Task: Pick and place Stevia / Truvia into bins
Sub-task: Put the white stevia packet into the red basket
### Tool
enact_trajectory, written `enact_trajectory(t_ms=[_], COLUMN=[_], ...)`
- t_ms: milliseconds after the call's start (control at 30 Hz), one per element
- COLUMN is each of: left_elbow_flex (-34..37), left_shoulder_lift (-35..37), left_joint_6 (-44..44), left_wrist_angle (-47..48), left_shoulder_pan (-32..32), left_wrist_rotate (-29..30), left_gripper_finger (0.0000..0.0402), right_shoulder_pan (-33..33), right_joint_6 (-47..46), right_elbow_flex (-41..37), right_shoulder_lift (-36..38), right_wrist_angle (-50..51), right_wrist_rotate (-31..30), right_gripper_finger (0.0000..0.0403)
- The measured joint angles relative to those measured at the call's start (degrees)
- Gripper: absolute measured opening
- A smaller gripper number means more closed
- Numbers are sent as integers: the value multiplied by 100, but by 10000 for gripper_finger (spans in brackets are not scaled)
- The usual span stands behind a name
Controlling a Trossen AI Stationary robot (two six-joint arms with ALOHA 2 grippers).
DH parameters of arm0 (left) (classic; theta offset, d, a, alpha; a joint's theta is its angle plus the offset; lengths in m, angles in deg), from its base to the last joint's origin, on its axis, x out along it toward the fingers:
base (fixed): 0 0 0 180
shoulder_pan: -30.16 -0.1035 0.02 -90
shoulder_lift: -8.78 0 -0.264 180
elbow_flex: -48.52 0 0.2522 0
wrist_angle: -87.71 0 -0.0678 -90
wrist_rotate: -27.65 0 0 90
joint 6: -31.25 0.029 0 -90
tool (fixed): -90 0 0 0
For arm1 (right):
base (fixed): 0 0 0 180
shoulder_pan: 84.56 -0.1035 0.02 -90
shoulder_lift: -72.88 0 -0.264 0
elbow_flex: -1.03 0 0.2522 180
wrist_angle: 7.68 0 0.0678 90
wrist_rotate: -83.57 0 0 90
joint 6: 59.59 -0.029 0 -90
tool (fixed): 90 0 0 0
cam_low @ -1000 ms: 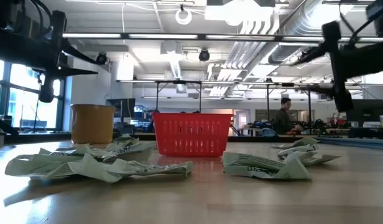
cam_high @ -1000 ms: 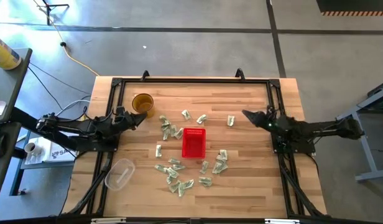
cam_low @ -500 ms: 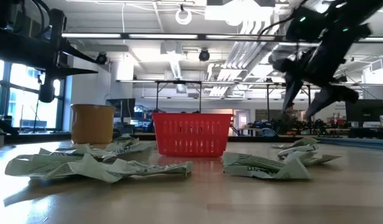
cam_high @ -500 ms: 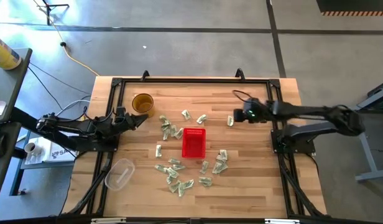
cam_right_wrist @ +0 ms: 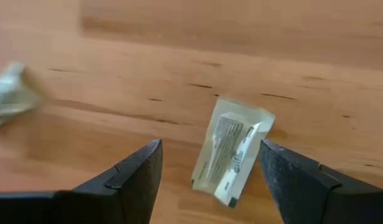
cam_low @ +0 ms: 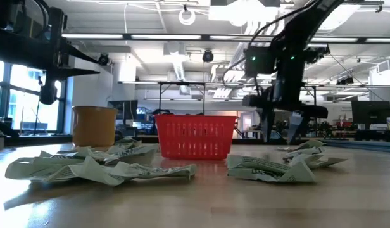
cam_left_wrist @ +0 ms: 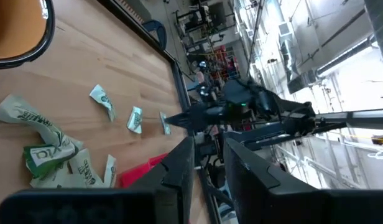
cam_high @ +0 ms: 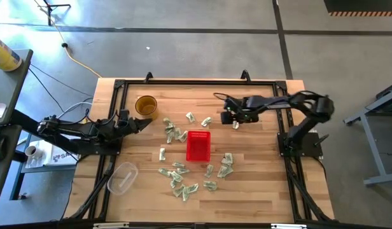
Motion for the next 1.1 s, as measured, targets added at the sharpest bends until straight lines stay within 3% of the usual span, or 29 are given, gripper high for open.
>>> enact_trajectory(t_ms=[167,367,500,700,767,900,1033,1100], left_elbow_flex=[0,0,0,0,0,0,0,0], left_shoulder_lift=[0,0,0,0,0,0,0,0], left_joint_6=[0,75,437,706,715,713,687,575], left_wrist_angle=[0,2,2,4,4,4,4,4], left_shoulder_pan=[1,0,0,0,2,2,0,0], left_wrist_rotate=[-4,-20,-39,-153,-153,-155,-1,92], left_gripper_finger=[124,124,124,124,124,124,124,124], right_shoulder_pan=[-82,-186,-146,-150,-158,-222,-345,-431], right_joint_6=[34,-5,-118,-76,5,755,1921,2297], right_elbow_flex=[485,541,417,405,407,895,1858,2365], right_shoulder_lift=[-632,-810,-808,-815,-817,-901,-860,-858], right_wrist_angle=[565,595,532,-32,-320,-569,-490,-214], right_wrist_rotate=[-24,-60,23,340,489,822,1443,1436], right_gripper_finger=[259,252,201,49,15,21,7,9])
